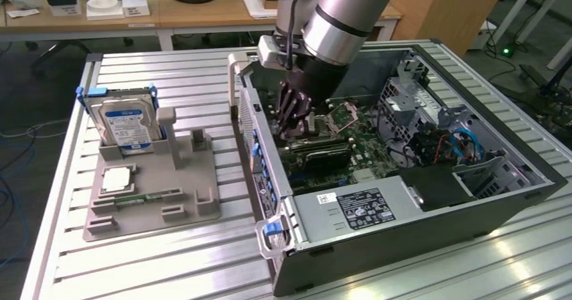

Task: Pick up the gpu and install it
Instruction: 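Press down on the gpu until it lock into place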

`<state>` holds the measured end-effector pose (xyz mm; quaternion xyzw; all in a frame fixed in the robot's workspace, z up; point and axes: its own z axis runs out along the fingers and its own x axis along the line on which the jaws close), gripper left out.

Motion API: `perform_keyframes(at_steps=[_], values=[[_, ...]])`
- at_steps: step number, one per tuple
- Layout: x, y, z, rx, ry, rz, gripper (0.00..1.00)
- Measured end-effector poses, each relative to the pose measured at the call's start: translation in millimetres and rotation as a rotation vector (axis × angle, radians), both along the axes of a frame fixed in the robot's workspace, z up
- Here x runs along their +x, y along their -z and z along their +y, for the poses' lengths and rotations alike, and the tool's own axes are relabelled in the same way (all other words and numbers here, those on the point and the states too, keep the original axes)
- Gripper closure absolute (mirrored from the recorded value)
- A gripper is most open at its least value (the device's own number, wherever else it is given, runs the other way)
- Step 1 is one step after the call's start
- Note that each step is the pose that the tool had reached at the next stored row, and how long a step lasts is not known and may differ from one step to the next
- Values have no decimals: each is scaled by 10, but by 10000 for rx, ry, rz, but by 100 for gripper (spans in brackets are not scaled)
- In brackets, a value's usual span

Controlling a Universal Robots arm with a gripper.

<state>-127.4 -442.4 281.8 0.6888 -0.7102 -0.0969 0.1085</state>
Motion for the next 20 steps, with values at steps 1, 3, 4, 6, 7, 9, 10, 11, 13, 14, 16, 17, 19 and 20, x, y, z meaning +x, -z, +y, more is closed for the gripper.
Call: perform_keyframes(at_steps=[1,3,4,6,7,9,10,11,13,14,16,17,19,20], values=[[1,0,0,1,-31,-42,89],[2,-2,-1,2,-94,-156,89],[3,-2,-1,9,-127,-235,89],[4,-1,0,23,-189,-514,89],[3,-2,0,21,-192,-694,89],[3,-2,0,25,-193,-1053,89],[3,-1,0,25,-194,-1222,89],[3,0,0,24,-194,-1365,89],[3,3,0,22,-194,-1638,89],[3,5,0,20,-195,-1754,89],[4,28,-1,23,-195,-1844,89],[3,45,-3,20,-196,-1843,89],[-1,60,-12,18,-195,-1842,89],[-2,64,-13,19,-195,-1843,89]])
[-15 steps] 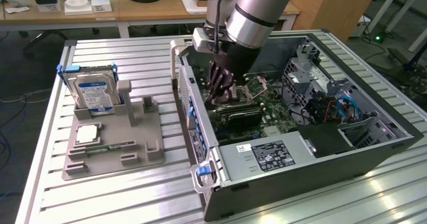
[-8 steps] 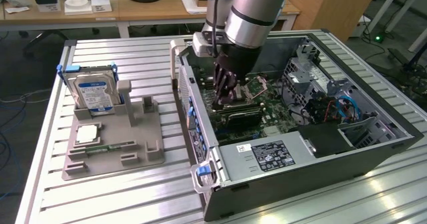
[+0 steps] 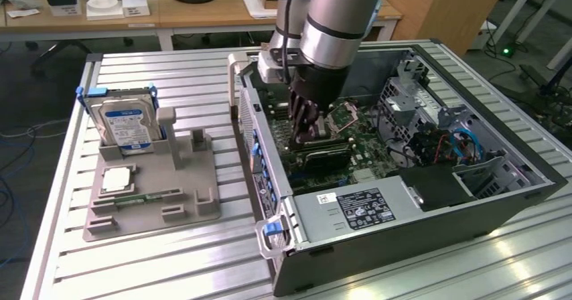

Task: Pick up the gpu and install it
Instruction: 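Press down on the gpu until it lock into place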

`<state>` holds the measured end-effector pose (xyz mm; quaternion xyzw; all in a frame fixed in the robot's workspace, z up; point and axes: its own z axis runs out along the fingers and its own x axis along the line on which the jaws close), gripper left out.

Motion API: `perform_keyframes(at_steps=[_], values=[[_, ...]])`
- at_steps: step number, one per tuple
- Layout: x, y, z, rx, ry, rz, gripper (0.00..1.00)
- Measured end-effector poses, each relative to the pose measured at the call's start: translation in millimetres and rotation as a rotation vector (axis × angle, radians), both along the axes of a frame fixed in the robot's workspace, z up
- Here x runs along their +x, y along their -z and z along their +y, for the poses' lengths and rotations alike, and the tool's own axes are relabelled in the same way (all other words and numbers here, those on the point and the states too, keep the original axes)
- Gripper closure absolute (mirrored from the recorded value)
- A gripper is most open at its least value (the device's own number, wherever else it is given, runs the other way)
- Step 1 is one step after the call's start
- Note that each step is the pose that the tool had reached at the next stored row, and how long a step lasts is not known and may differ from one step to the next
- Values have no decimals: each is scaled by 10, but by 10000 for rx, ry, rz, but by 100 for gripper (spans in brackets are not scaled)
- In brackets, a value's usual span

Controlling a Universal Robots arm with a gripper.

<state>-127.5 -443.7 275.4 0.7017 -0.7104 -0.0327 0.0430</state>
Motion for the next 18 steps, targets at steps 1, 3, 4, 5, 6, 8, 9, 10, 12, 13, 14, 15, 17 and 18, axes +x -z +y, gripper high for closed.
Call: perform_keyframes(at_steps=[1,3,4,5,6,8,9,10,12,13,14,15,17,18], values=[[0,1,-1,0,-1,0,89],[-2,1,-11,0,-1,-4,89],[-1,1,-21,0,-2,-5,89],[-1,1,-29,0,-2,-6,89],[-2,3,-30,2,0,-13,89],[-3,4,-31,0,-6,-224,89],[-4,6,-31,1,-21,-399,89],[-10,6,-31,0,-30,-509,89],[-29,7,-31,0,-37,-578,89],[-38,7,-31,1,-38,-581,89],[-46,8,-31,1,-38,-582,89],[-52,8,-33,1,-38,-582,89],[-56,10,-53,-9,-40,-582,89],[-58,12,-58,-12,-38,-581,89]])
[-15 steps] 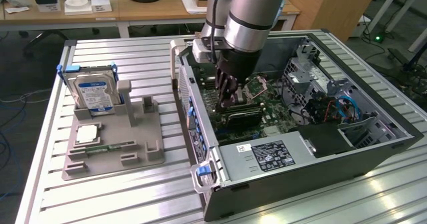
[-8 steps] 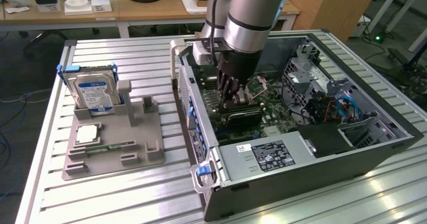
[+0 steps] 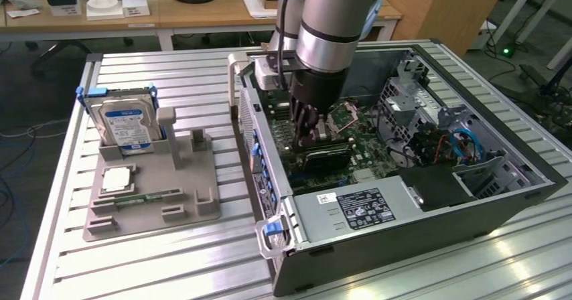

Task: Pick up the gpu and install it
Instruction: 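Press down on the gpu until it lock into place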

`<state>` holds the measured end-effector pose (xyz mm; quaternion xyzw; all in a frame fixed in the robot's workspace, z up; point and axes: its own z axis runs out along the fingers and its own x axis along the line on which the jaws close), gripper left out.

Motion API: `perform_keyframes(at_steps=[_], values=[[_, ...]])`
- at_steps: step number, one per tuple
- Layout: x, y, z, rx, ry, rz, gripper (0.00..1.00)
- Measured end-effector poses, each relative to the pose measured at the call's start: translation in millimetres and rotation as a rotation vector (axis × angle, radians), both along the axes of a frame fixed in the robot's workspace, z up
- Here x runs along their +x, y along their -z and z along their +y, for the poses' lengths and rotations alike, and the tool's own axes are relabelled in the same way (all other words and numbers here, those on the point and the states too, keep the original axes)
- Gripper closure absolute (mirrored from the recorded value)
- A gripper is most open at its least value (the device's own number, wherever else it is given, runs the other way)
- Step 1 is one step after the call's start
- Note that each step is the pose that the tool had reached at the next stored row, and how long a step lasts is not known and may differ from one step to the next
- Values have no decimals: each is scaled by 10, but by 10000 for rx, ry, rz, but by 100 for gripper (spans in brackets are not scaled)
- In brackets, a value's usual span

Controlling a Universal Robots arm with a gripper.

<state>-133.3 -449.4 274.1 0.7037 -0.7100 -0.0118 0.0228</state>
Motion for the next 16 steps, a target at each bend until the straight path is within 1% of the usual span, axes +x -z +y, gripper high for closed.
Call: perform_keyframes(at_steps=[4,16], values=[[-1,12,-2,0,-1,-1,89],[-4,97,-2,-1,-1,0,89]])
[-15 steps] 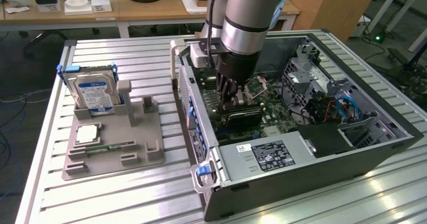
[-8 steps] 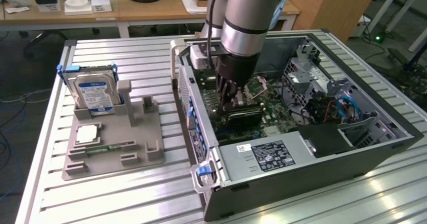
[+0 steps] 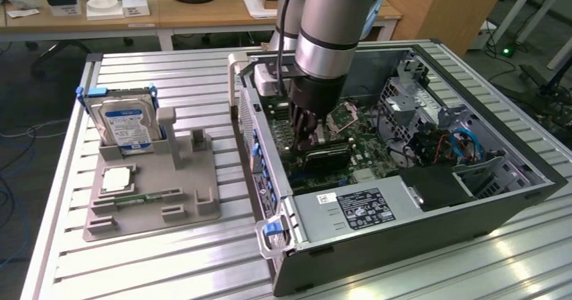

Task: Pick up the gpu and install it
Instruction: 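Press down on the gpu until it lock into place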

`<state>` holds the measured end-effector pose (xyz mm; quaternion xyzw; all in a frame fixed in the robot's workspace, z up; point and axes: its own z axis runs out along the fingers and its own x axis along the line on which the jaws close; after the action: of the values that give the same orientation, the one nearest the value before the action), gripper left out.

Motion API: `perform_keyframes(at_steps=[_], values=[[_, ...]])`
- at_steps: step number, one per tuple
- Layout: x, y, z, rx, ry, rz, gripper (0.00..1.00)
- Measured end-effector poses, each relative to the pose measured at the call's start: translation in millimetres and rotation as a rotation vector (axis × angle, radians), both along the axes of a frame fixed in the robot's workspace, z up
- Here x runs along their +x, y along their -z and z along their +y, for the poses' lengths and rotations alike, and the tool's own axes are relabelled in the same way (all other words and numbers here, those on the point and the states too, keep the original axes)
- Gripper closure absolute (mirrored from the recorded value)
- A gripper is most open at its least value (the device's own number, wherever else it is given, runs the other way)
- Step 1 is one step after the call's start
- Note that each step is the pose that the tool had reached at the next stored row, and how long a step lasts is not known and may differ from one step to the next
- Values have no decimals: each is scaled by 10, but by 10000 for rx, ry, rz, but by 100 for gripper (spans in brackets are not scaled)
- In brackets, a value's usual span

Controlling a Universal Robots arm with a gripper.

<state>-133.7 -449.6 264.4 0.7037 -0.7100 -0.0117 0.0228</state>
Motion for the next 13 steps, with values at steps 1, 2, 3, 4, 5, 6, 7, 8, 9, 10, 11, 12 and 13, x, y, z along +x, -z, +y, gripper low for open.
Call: perform_keyframes(at_steps=[1,2,3,4,5,6,7,8,9,10,11,12,13], values=[[0,5,0,-5,0,3,89],[-1,11,-1,-9,0,5,89],[-1,19,-1,-7,0,6,89],[-2,27,-1,-7,1,7,89],[-2,35,-1,-8,1,6,89],[-2,42,0,-11,0,6,89],[-1,47,1,-10,0,6,89],[-2,48,1,-9,-1,5,89],[-2,47,0,-9,-1,4,89],[0,30,5,8,0,-7,89],[2,13,6,34,0,-31,89],[0,-16,5,29,-1,-30,89],[0,-41,3,22,-2,-37,89]])
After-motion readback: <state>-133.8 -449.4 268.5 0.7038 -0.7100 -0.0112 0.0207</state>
